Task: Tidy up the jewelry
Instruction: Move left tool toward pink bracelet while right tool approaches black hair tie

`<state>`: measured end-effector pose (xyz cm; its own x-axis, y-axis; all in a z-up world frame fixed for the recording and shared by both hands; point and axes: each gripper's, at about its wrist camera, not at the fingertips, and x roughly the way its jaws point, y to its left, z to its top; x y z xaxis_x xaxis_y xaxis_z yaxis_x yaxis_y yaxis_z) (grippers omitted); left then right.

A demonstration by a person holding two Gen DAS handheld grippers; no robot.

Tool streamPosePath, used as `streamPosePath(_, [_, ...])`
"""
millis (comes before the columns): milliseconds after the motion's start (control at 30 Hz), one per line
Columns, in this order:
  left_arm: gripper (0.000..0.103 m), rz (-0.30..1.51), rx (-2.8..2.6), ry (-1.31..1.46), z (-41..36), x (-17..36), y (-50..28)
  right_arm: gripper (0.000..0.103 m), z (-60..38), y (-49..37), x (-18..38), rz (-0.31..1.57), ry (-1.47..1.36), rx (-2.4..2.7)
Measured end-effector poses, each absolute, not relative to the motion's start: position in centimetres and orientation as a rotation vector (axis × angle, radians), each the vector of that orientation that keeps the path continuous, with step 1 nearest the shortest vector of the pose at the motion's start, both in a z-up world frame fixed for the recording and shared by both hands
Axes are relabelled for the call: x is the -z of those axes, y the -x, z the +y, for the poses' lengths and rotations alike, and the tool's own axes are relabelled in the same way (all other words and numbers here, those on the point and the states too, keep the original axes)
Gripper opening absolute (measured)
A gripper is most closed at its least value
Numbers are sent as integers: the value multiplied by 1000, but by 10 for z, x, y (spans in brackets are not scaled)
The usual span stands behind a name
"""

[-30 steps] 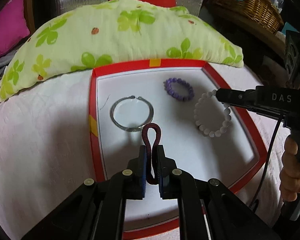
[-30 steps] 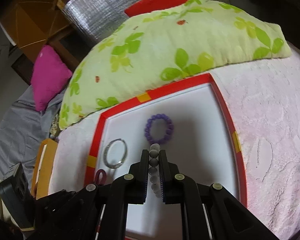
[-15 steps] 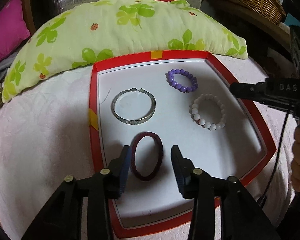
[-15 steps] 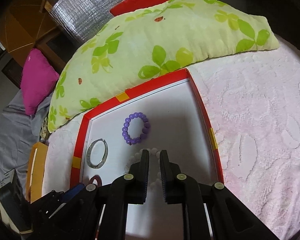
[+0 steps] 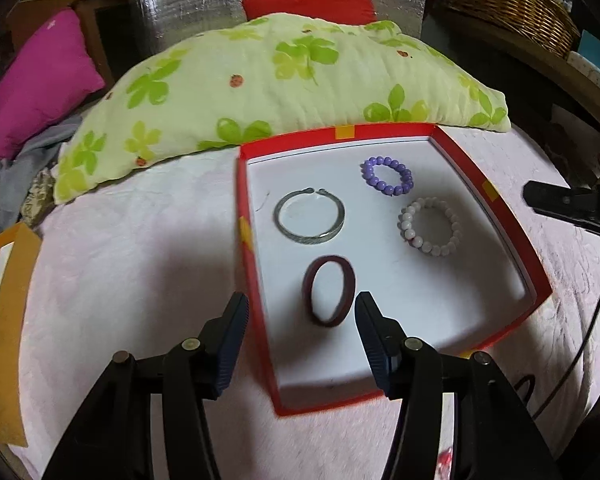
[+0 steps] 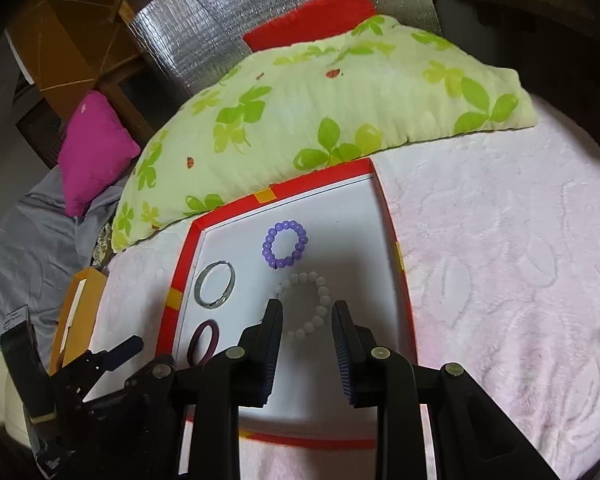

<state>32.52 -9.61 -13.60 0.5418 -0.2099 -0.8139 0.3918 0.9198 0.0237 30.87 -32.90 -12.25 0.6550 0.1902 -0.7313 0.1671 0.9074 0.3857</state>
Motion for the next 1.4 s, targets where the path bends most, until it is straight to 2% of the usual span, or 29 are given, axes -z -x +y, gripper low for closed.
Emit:
streamPosePath(300, [57,913,331,-172,-58,129,-279,28,-327,-232,109,802,-435,-48])
streamPosePath(667, [57,905,326,-158,-7,151,-190,28,-326,-140,156,903,-491,-88])
streamPosePath(933, [61,970,403,-163,-14,182,-148,28,-314,-133,172,947,-502,-131])
streamPosePath(1400, [64,990,392,-216,-42,201,-152,28,-274,-158,193,1030,-435,-149])
